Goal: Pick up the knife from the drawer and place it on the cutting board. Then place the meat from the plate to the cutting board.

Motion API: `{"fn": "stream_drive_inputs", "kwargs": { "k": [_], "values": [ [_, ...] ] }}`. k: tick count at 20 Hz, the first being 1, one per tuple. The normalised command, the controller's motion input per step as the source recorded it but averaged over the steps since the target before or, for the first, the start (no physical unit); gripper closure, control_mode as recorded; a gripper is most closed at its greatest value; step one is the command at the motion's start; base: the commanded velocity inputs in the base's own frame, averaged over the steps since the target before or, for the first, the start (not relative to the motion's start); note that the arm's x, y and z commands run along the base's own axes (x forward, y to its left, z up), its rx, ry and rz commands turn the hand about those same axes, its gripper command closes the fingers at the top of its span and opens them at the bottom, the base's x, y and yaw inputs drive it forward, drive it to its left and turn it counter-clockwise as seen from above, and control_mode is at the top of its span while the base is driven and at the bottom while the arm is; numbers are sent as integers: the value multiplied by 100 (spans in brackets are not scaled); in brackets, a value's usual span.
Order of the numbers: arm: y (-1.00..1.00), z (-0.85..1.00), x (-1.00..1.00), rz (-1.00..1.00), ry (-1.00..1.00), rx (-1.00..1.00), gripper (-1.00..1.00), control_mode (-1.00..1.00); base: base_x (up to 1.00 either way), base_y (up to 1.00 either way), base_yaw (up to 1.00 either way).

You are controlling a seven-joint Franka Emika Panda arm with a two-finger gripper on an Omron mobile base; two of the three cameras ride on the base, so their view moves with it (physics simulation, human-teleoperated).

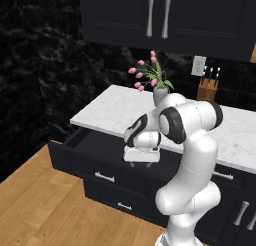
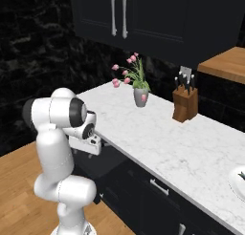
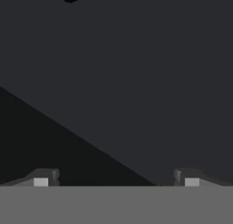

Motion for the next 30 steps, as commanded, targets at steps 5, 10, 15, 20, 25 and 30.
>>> {"fn": "stream_drive_inputs", "kwargs": {
  "k": [5, 10, 15, 20, 25, 30],
  "values": [
    [0, -44, -1, 0, 0, 0, -100, -100, 0, 0, 0],
    [0, -21, -17, 1, 0, 8, -100, -100, 0, 0, 0],
    [3, -7, -22, 4, 1, 9, -100, -100, 0, 0, 0],
    [29, -4, -18, 7, 3, 2, -100, -100, 0, 0, 0],
    [60, 0, -11, 11, 1, 0, -100, -100, 0, 0, 0],
    [39, 2, -10, 8, 0, 0, -100, -100, 0, 0, 0]
  ]
}}
